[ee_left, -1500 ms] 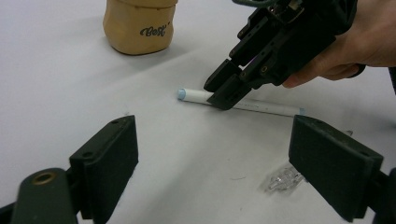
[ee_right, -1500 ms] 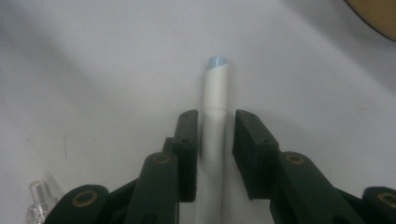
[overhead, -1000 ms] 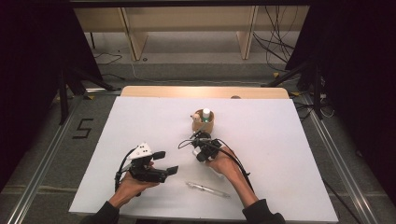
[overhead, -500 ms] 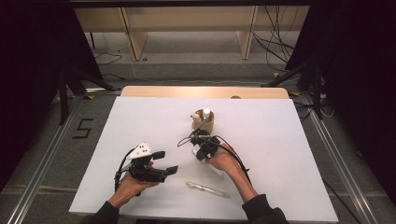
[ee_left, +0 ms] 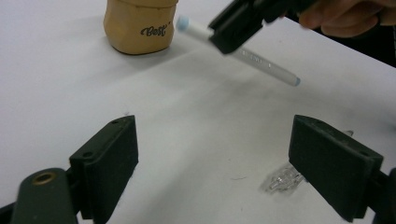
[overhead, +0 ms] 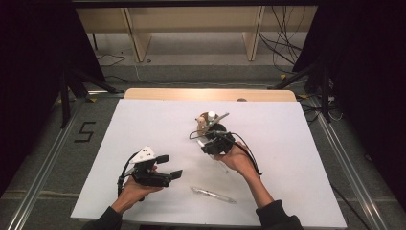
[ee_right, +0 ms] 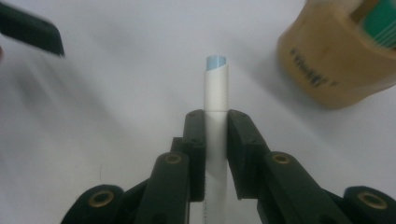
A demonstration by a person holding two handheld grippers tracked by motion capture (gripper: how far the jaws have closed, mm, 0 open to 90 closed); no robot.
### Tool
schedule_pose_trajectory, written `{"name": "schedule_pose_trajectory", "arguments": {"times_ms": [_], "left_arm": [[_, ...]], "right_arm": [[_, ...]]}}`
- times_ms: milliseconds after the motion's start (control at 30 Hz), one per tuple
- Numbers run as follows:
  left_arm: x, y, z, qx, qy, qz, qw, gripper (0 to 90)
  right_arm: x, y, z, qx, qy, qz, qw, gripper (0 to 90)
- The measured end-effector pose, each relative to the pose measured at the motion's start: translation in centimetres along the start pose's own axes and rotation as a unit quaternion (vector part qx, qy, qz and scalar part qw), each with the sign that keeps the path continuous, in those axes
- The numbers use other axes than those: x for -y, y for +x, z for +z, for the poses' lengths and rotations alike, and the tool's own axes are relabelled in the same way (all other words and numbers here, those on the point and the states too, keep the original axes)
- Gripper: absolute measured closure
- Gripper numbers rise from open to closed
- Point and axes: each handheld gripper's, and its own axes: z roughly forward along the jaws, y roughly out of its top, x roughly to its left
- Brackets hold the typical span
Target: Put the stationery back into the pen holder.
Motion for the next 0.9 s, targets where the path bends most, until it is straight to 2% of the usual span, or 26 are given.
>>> {"name": "schedule_pose_trajectory", "arguments": {"times_ms": [33,67,133,300,400,567,667,767,900], "left_arm": [[0.0,0.0,0.0,0.000,0.000,0.000,1.0000,15.4],[0.0,0.0,0.0,0.000,0.000,0.000,1.0000,15.4],[0.0,0.0,0.0,0.000,0.000,0.000,1.0000,15.4],[0.0,0.0,0.0,-0.001,0.000,0.000,1.0000,15.4],[0.0,0.0,0.0,-0.001,0.000,0.000,1.0000,15.4],[0.0,0.0,0.0,-0.001,0.000,0.000,1.0000,15.4],[0.0,0.0,0.0,0.000,0.001,0.001,1.0000,15.4],[0.0,0.0,0.1,0.000,0.002,0.001,1.0000,15.4],[0.0,0.0,0.1,0.000,0.002,0.000,1.0000,15.4]], "right_arm": [[0.0,-0.2,-0.5,0.000,-0.022,-0.001,0.9997,78.7],[-0.1,-0.4,-1.0,0.000,-0.041,0.010,0.9991,78.7],[-0.1,-0.9,-1.8,0.008,-0.076,0.018,0.9969,78.7],[-0.1,-1.9,-3.1,0.026,-0.149,0.039,0.9878,78.7],[-0.2,-2.4,-3.6,0.034,-0.187,0.051,0.9805,78.7],[-0.3,-3.3,-4.3,0.043,-0.251,0.069,0.9646,78.7],[-0.5,-3.9,-4.3,0.045,-0.274,0.077,0.9575,78.7],[-0.7,-4.3,-4.2,0.049,-0.289,0.084,0.9525,78.7],[-1.1,-4.6,-4.1,0.059,-0.303,0.083,0.9477,78.7]]}}
